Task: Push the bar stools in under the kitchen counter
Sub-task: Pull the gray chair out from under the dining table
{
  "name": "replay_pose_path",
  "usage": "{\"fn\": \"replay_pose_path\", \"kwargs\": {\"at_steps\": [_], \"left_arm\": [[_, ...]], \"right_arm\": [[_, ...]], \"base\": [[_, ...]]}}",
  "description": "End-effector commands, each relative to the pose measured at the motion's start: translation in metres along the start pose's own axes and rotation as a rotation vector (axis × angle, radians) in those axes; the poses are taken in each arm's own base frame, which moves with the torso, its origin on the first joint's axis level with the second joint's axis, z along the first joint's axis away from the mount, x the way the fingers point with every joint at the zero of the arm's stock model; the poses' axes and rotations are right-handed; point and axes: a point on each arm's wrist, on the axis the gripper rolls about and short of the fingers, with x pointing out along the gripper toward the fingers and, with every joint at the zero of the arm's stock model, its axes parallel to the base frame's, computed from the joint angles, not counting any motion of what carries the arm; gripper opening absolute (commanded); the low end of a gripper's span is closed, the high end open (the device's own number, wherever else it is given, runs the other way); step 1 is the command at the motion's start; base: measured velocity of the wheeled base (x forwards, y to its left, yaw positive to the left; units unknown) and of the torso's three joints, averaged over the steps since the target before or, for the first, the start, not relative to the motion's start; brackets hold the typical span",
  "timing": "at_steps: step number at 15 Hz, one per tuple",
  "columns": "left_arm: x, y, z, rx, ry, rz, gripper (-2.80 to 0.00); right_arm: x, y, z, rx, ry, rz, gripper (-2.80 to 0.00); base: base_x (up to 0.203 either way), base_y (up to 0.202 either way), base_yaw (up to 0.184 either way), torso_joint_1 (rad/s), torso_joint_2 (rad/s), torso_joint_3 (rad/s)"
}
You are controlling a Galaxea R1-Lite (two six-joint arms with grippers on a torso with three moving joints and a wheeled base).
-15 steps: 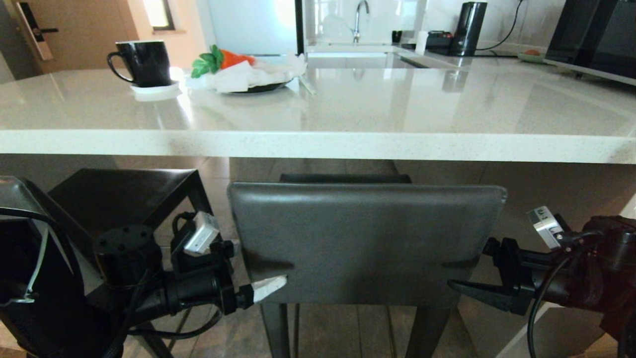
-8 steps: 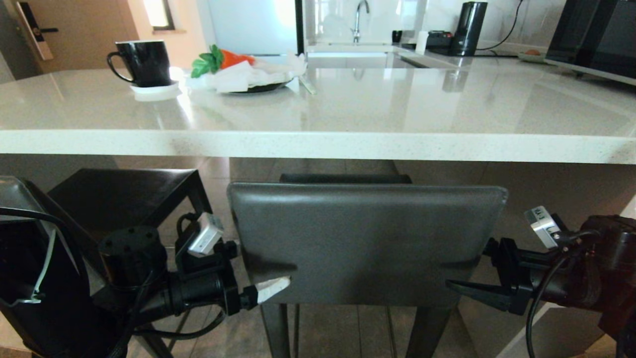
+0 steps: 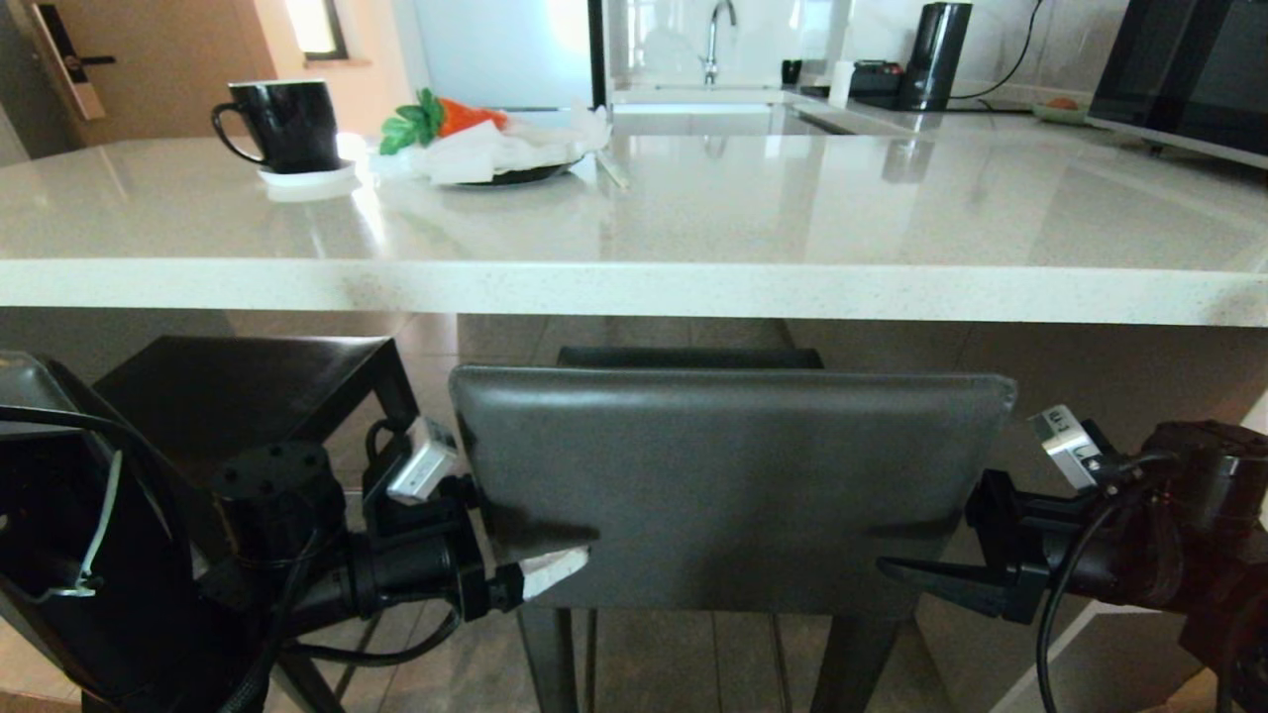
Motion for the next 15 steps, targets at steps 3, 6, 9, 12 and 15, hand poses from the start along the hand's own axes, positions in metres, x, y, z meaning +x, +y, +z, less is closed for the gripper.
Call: {"fn": "replay_pose_path", "kwargs": {"at_steps": [3,6,9,12,15], "left_arm": [[-0.0021,-0.0017,-0.0009,0.004,0.0,0.001,0.0],[-0.003,-0.003,-0.0043,-0.005,0.013,0.007,0.0],[-0.005,-0.0042,-0.0067,-0.013,0.023,0.016,0.0],[-0.0052,-0.0049,-0.0051,-0.009,0.018,0.016,0.0],[-0.0058,-0.005,-0.0039,-0.006,0.015,0.017,0.0]], "right_arm": [[0.0008,-0.0005,0.0008,-0.011,-0.002,-0.009,0.0],[0.0009,0.0034,-0.0012,-0.004,0.002,-0.003,0.0],[0.0001,0.0043,-0.0021,-0.005,0.002,-0.005,0.0],[-0.0001,0.005,-0.0015,-0.009,0.0,-0.006,0.0],[-0.0003,0.0051,-0.001,-0.014,-0.002,-0.01,0.0]], "base": [[0.0,0.0,0.0,0.0,0.0,0.0],[0.0,0.0,0.0,0.0,0.0,0.0],[-0.101,0.0,-0.001,0.002,0.0,0.0],[-0.195,0.0,-0.001,-0.002,0.0,0.001],[-0.192,0.0,-0.001,0.002,0.0,-0.001]]}}
